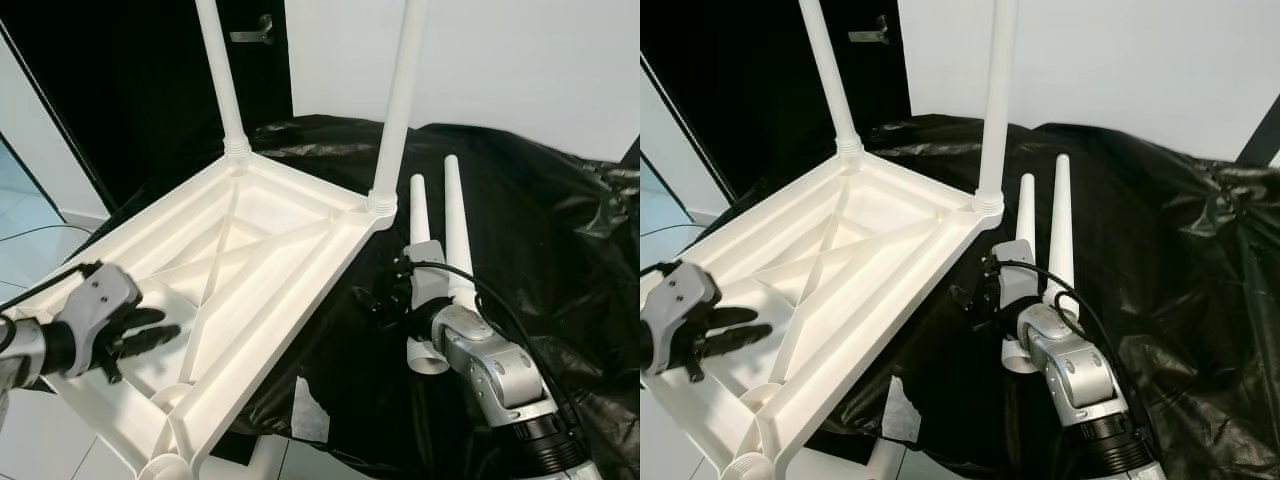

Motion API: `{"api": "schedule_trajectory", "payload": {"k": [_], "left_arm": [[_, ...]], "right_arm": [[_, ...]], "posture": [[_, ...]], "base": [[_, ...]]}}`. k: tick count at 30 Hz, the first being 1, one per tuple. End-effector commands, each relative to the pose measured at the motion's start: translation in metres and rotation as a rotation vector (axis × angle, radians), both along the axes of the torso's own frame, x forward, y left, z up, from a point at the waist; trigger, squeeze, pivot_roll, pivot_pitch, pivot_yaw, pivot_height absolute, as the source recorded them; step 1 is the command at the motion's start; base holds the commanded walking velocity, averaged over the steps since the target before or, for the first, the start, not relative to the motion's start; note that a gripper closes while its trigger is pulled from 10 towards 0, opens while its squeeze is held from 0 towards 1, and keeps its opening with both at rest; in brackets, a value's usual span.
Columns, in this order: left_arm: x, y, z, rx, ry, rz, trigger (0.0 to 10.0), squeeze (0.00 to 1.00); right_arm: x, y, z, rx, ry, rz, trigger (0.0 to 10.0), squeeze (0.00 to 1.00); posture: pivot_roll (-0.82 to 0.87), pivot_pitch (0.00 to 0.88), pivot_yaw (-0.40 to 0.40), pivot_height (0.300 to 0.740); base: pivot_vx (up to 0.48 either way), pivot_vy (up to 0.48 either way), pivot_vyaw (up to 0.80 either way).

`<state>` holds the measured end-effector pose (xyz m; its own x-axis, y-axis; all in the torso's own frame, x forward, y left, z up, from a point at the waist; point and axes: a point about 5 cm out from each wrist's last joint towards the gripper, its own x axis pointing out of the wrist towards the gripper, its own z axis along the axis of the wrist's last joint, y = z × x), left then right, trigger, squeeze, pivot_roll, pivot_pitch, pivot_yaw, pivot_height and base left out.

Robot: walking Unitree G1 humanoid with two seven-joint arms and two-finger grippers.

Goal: Building children table

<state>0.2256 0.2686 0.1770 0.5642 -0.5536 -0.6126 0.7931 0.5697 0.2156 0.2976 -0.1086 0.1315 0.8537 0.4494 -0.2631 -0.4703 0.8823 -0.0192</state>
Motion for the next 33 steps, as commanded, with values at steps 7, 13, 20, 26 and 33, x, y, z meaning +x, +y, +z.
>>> {"api": "schedule_trajectory", "payload": {"k": [7, 13, 20, 26, 33], "left_arm": [[-0.02, -0.03, -0.026, 0.013, 0.122, -0.115, 10.0, 0.0], [-0.037, -0.045, -0.047, 0.072, 0.185, -0.159, 10.0, 0.0], [-0.04, -0.072, -0.055, -0.022, 0.176, -0.154, 10.0, 0.0], [-0.022, -0.108, -0.059, -0.162, 0.085, -0.059, 10.0, 0.0], [0.001, -0.132, -0.049, -0.259, -0.02, 0.027, 10.0, 0.0]], "right_arm": [[0.023, 0.012, 0.001, 0.006, -0.009, 0.107, 10.0, 0.0], [0.034, 0.021, -0.002, 0.009, 0.007, 0.159, 10.0, 0.0], [0.041, 0.024, -0.004, 0.014, 0.0, 0.191, 10.0, 0.0], [0.052, 0.019, -0.004, 0.01, -0.027, 0.177, 10.0, 0.0], [0.06, 0.018, -0.001, 0.017, -0.07, 0.186, 10.0, 0.0]], "posture": [[0.14, 0.0, -0.026, 0.74], [0.15, 0.0, -0.029, 0.74], [0.15, 0.004, -0.018, 0.74], [0.15, 0.001, -0.008, 0.74], [0.15, 0.0, 0.004, 0.74]], "base": [[0.0, 0.0, 0.0], [0.0, 0.0, 0.0], [0.0, 0.0, 0.0], [0.0, 0.0, 0.0], [0.0, 0.0, 0.0]]}}
